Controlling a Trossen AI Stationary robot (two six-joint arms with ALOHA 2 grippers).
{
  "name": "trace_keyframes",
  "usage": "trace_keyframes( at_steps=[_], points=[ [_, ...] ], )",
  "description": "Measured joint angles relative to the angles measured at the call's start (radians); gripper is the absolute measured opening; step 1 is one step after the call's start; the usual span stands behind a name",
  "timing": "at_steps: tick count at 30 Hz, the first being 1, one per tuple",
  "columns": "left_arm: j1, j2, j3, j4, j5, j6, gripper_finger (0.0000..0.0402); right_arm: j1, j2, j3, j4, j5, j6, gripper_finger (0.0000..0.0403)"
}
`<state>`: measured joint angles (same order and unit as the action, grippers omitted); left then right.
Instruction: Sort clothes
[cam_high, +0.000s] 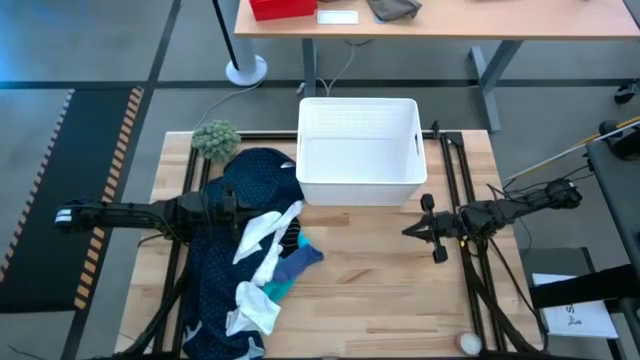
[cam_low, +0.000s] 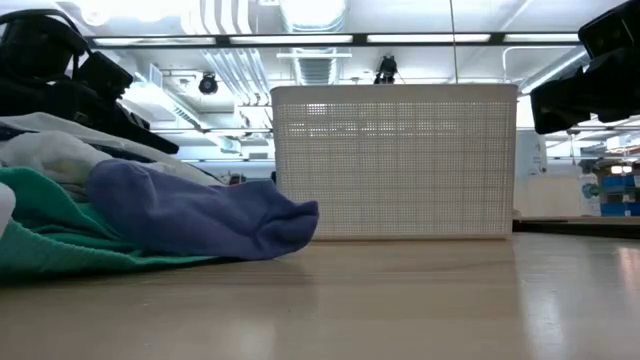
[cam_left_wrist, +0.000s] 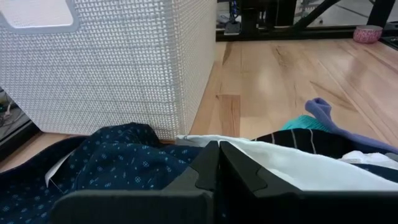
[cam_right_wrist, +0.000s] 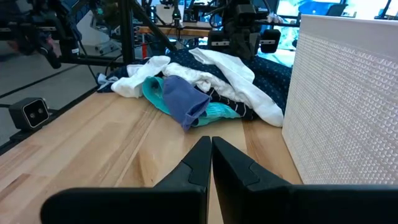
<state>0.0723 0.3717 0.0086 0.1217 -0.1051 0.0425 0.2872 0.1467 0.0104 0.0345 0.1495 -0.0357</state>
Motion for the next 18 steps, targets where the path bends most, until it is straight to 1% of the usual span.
trace_keyframes(
  at_steps=[3, 6, 8, 11, 16, 18],
  points=[
    [0.000, 0.000, 0.000, 0.018, 0.000, -0.010, 0.0000, 0.000, 0.000, 0.000, 0.000, 0.000, 0.001, 0.0000],
    [0.000, 0.000, 0.000, 0.057, -0.001, -0.104, 0.0000, 0.000, 0.000, 0.000, 0.000, 0.000, 0.002, 0.0000],
    [0.000, 0.001, 0.000, 0.097, -0.024, -0.157, 0.0000, 0.000, 0.000, 0.000, 0.000, 0.000, 0.000, 0.0000],
    [0.000, 0.006, 0.000, 0.143, -0.041, -0.165, 0.0000, 0.000, 0.000, 0.000, 0.000, 0.000, 0.001, 0.0000],
    [0.000, 0.007, 0.000, 0.142, -0.041, -0.163, 0.0000, 0.000, 0.000, 0.000, 0.000, 0.000, 0.001, 0.0000],
    [0.000, 0.007, 0.000, 0.168, -0.041, -0.161, 0.0000, 0.000, 0.000, 0.000, 0.000, 0.000, 0.001, 0.0000]
  ],
)
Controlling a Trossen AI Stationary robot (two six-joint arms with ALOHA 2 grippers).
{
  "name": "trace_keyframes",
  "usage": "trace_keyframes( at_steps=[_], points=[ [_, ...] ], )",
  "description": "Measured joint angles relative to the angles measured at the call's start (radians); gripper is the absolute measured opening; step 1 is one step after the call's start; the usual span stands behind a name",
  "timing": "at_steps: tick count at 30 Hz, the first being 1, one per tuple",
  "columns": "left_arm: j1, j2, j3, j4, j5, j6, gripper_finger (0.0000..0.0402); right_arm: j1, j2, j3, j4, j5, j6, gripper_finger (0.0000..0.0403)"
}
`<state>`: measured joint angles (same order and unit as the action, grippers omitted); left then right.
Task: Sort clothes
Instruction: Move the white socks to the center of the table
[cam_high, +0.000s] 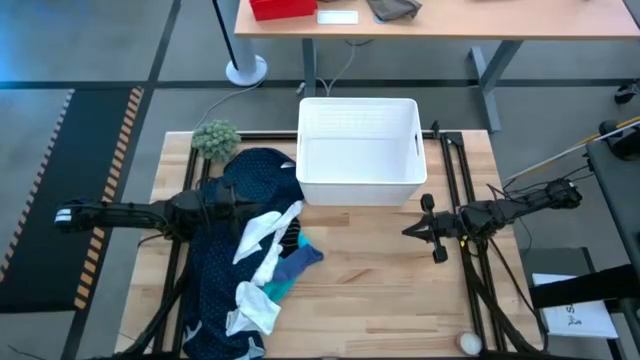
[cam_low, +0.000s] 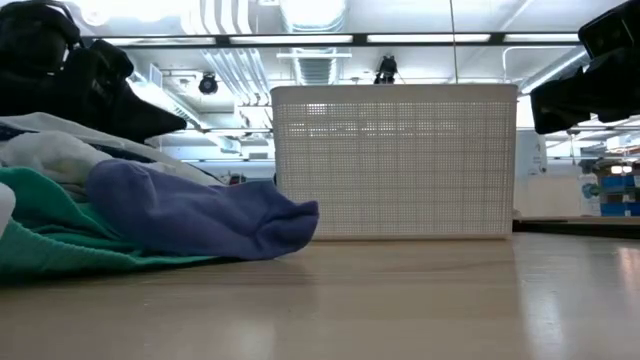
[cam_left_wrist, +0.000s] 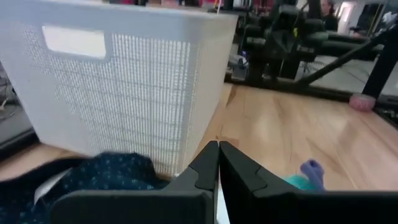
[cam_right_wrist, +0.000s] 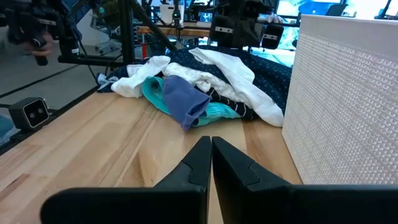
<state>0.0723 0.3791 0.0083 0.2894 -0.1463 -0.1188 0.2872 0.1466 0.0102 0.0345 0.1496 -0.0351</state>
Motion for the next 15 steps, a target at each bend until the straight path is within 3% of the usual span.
trace_keyframes(
  at_steps=[6, 11, 15],
  points=[
    [0.000, 0.009, 0.008, 0.250, -0.002, -0.020, 0.0001, 0.000, 0.000, 0.000, 0.000, 0.000, 0.001, 0.0000],
    [-0.002, 0.030, 0.121, 0.186, 0.005, -0.027, 0.0020, 0.000, 0.000, 0.000, 0.000, 0.000, 0.001, 0.0000],
    [-0.003, 0.090, 0.253, -0.054, 0.132, -0.037, 0.0038, 0.000, 0.000, 0.000, 0.000, 0.000, 0.001, 0.0000]
  ],
)
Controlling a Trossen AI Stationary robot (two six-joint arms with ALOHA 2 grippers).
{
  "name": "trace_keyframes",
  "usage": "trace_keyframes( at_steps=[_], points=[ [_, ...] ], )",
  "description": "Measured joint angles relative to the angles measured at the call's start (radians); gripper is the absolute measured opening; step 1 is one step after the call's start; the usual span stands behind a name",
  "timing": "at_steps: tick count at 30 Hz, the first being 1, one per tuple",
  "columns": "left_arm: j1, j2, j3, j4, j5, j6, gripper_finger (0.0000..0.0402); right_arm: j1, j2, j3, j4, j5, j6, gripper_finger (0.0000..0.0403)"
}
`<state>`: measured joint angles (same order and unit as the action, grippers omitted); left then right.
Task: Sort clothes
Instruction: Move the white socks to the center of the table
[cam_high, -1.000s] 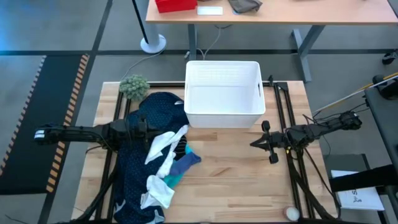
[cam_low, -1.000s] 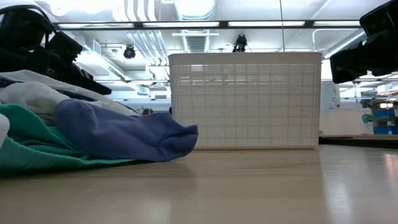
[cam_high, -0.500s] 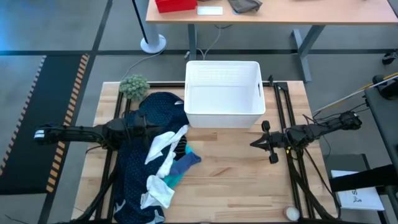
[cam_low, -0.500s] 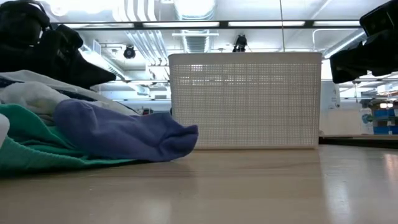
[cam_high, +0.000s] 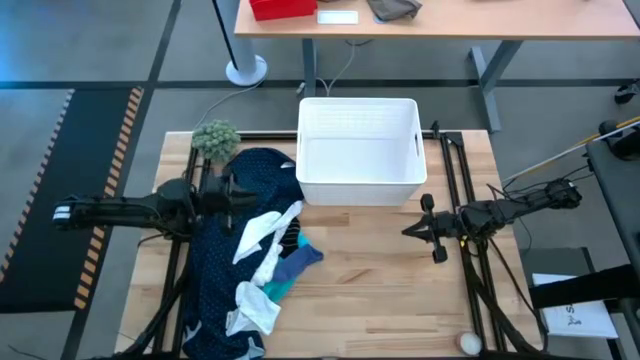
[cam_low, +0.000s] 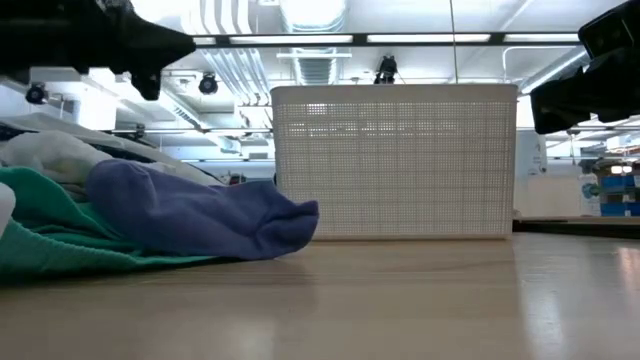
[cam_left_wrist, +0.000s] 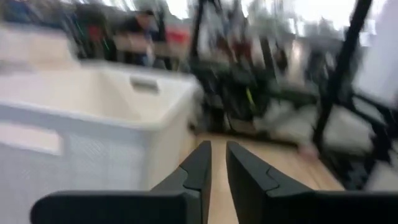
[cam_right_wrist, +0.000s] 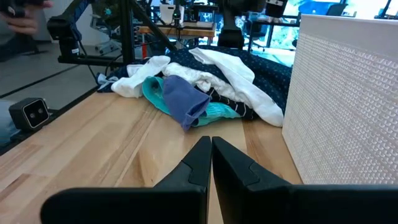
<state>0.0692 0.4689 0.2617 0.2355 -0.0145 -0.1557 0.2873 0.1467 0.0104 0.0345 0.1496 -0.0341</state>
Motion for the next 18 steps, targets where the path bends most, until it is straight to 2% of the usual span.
trace_keyframes(
  at_steps=[4, 9, 15, 18],
  points=[
    [-0.014, 0.102, 0.152, -0.309, 0.006, -0.010, 0.0029, 0.000, 0.000, 0.000, 0.000, 0.000, 0.000, 0.0000],
    [-0.025, 0.247, 0.321, -0.610, 0.007, 0.001, 0.0004, 0.000, 0.000, 0.000, 0.000, 0.000, 0.000, 0.0000],
    [-0.027, 0.401, 0.471, -0.858, 0.008, -0.043, 0.0044, 0.000, 0.000, 0.000, 0.000, 0.000, -0.001, 0.0000],
    [-0.028, 0.468, 0.520, -0.945, 0.057, -0.050, 0.0077, 0.000, 0.000, 0.000, 0.000, 0.000, 0.000, 0.0000]
  ],
)
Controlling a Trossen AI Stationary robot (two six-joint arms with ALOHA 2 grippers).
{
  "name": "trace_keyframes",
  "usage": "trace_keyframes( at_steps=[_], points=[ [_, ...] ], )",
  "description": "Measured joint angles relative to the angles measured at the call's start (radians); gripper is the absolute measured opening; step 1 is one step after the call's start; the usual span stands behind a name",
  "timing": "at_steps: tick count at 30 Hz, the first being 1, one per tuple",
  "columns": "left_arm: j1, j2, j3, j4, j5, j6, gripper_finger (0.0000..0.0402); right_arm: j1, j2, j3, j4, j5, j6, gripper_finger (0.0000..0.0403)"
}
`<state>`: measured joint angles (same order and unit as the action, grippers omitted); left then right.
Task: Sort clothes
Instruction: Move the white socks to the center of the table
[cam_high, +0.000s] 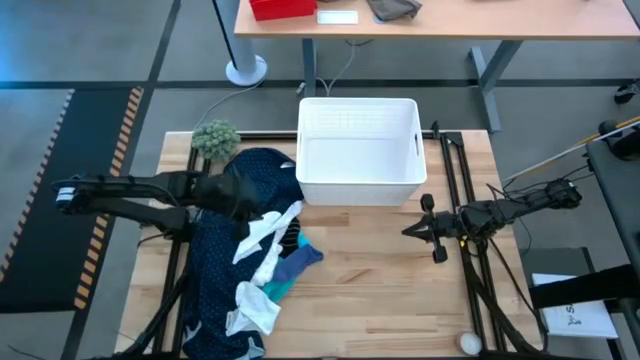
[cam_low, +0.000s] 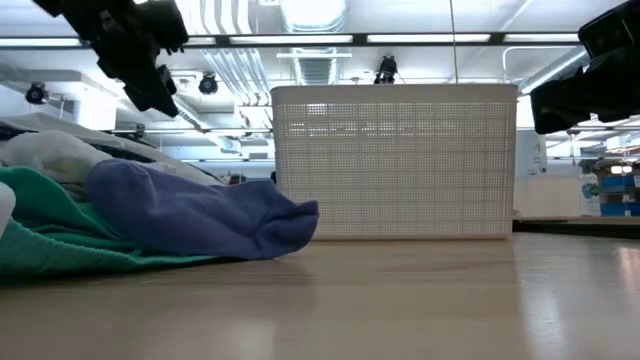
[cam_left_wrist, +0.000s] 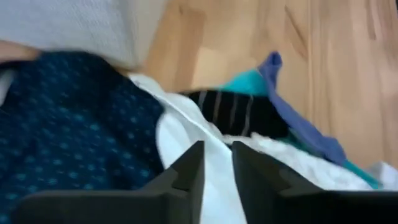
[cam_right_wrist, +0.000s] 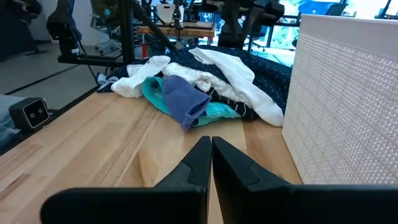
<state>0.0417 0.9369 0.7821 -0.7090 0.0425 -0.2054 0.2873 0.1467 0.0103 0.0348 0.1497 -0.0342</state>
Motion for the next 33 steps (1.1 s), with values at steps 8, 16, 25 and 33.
trace_keyframes(
  at_steps=[8, 16, 25, 33],
  points=[
    [-0.060, 0.140, 0.056, -0.014, 0.050, -0.106, 0.0175, 0.000, 0.000, 0.000, 0.000, 0.000, 0.000, 0.0000],
    [-0.150, 0.296, 0.059, -0.035, -0.031, -0.114, 0.0227, 0.000, 0.000, 0.000, 0.000, 0.000, -0.001, 0.0000],
    [-0.174, 0.382, 0.059, -0.043, -0.148, -0.148, 0.0184, 0.000, 0.000, 0.000, 0.000, 0.000, -0.001, 0.0000],
    [-0.174, 0.364, 0.059, -0.047, -0.163, -0.144, 0.0059, 0.000, 0.000, 0.000, 0.000, 0.000, -0.001, 0.0000]
  ],
)
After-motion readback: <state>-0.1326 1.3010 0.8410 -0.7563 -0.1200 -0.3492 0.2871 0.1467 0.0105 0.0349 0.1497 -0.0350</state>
